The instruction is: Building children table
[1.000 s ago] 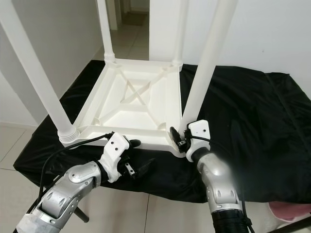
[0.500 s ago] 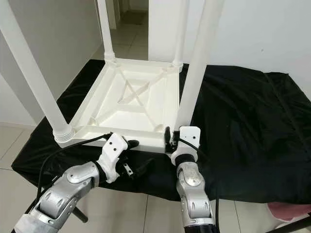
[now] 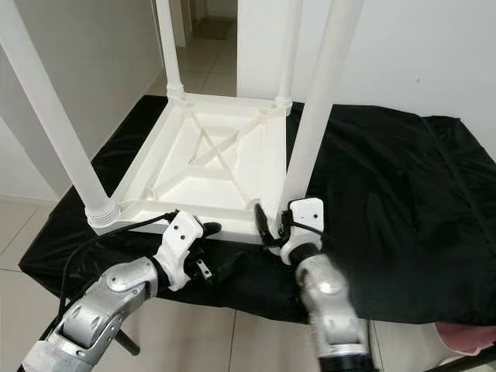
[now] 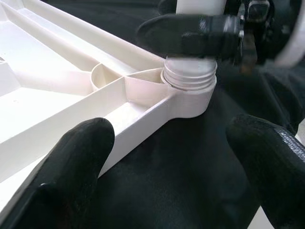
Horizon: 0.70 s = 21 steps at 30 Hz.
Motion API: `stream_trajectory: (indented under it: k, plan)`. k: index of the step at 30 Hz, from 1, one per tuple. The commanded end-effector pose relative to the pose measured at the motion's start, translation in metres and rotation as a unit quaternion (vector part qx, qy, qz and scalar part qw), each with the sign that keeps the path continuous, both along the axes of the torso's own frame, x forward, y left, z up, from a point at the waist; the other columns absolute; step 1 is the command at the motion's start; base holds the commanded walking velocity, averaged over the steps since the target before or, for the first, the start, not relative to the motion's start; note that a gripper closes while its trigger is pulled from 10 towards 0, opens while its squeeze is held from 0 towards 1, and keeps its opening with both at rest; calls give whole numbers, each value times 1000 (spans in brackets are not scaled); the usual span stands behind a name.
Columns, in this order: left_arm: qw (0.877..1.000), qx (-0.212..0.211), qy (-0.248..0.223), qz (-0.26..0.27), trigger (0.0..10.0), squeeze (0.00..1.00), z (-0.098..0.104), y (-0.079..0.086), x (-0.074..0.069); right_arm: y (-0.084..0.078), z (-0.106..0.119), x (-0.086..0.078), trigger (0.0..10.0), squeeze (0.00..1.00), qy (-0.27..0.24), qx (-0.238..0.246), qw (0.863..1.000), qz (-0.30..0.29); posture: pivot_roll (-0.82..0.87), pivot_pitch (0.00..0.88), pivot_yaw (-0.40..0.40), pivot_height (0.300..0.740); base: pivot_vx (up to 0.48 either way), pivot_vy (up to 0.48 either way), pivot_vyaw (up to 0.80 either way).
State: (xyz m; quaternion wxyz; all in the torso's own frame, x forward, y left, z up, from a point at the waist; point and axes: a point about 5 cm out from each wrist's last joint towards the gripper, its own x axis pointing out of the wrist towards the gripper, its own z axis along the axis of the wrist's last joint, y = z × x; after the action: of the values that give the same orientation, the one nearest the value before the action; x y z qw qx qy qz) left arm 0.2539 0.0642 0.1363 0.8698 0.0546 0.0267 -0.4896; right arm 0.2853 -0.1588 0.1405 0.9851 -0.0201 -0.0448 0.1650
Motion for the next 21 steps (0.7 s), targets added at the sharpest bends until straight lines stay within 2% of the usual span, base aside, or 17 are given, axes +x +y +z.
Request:
stream_trajectory:
  k: [1, 2, 5, 8, 9, 11, 12, 18, 19, 20, 21]
  plan:
    - [1000, 0, 2, -10, 10000, 0, 2, 1, 0, -1, -3, 2, 10000, 0, 4, -6, 999, 31, -51, 0, 41, 740, 0, 0, 0]
    - [1000, 0, 2, -10, 10000, 0, 2, 1, 0, -1, -3, 2, 10000, 0, 4, -6, 999, 31, -51, 0, 41, 740, 0, 0, 0]
    - [1000, 1, 3, -18, 10000, 0, 2, -1, 0, -9, -4, 14, 10000, 0, 5, -51, 995, 91, -58, 0, 55, 740, 0, 0, 0]
    - [1000, 1, 2, -21, 10000, 0, 2, -2, 0, -10, -5, 17, 10000, 0, 8, -61, 993, 103, -58, 0, 56, 740, 0, 0, 0]
    - [1000, 1, 2, -23, 10000, 0, 3, -3, 0, -11, -5, 19, 3412, 0, 11, -69, 991, 115, -58, 0, 56, 740, 0, 0, 0]
    - [1000, 1, 2, -24, 10000, 0, 3, -3, 0, -11, -6, 20, 3412, 0, 13, -74, 990, 122, -58, 0, 56, 740, 0, 0, 0]
    - [1000, 0, 2, -24, 10000, 0, 3, -4, 0, -12, -6, 22, 0, 0, 15, -77, 989, 125, -60, 0, 53, 740, 0, 0, 0]
    - [1000, -3, 3, -24, 10000, 0, 3, -6, 0, -16, -7, 24, 0, 0, 21, -81, 987, 138, -55, 0, 43, 740, 0, 0, 0]
    - [1000, -4, 3, -24, 10000, 0, 3, -6, 0, -17, -8, 24, 314, 0, 22, -82, 986, 143, -55, 0, 43, 740, 0, 0, 0]
    - [1000, -5, 3, -23, 10000, 0, 2, -6, 0, -17, -8, 23, 10000, 0, 24, -82, 986, 144, -55, 0, 43, 740, 0, 0, 0]
    - [1000, -5, 3, -22, 10000, 0, 2, -6, 0, -17, -8, 23, 10000, 0, 25, -81, 986, 143, -55, 0, 37, 740, 0, 0, 0]
